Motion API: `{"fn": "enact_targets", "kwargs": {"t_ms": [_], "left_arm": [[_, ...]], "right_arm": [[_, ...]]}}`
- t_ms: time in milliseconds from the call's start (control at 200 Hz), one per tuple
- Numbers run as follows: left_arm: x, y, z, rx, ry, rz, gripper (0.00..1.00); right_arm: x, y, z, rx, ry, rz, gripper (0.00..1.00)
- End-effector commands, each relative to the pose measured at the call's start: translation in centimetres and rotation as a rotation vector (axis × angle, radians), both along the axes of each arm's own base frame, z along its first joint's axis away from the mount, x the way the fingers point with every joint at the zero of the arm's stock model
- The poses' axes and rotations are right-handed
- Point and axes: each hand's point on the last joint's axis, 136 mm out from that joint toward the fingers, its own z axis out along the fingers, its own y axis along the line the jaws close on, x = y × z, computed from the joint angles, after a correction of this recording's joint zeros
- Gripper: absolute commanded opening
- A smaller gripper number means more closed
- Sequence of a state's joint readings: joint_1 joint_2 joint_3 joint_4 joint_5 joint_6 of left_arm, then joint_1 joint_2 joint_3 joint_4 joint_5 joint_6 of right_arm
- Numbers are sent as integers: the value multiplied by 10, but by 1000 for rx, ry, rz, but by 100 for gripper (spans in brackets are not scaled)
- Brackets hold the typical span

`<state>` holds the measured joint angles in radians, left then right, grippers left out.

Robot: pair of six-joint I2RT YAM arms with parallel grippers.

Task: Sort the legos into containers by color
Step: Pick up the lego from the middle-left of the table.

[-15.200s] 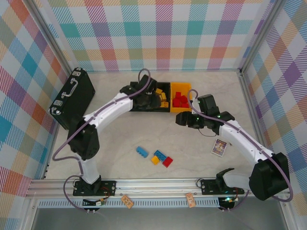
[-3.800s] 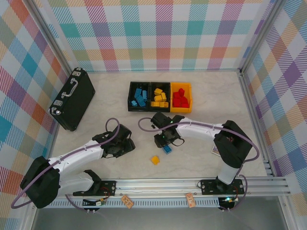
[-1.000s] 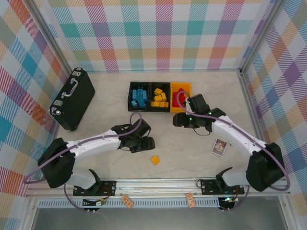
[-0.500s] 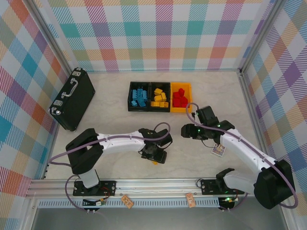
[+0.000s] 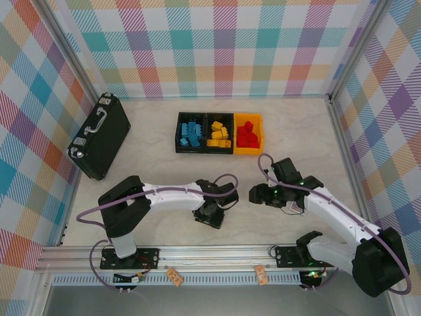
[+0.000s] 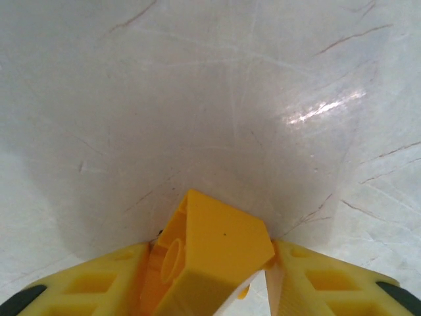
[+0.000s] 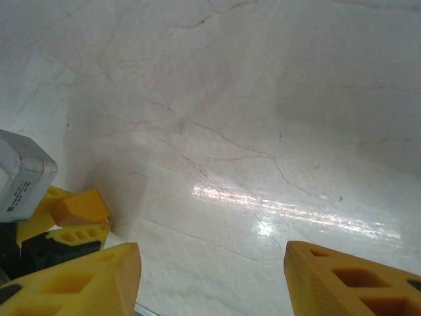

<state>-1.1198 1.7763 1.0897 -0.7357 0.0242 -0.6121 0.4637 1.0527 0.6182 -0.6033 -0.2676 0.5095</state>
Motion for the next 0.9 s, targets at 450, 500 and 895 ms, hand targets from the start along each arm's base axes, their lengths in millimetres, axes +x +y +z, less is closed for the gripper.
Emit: {"fn": "enact_targets", "kwargs": {"t_ms": [450,500,895], "left_arm": [[21,-1,11,-2,-87,41,37],[27,-1,16,-12,-98,53,37],[87,8,55,-40,-198,109,36]], "right_arm": [[2,17,9,110,5,18,59],[4,19,12,114,0,19,59],[24,21,24,104,-51,-10,59]]}}
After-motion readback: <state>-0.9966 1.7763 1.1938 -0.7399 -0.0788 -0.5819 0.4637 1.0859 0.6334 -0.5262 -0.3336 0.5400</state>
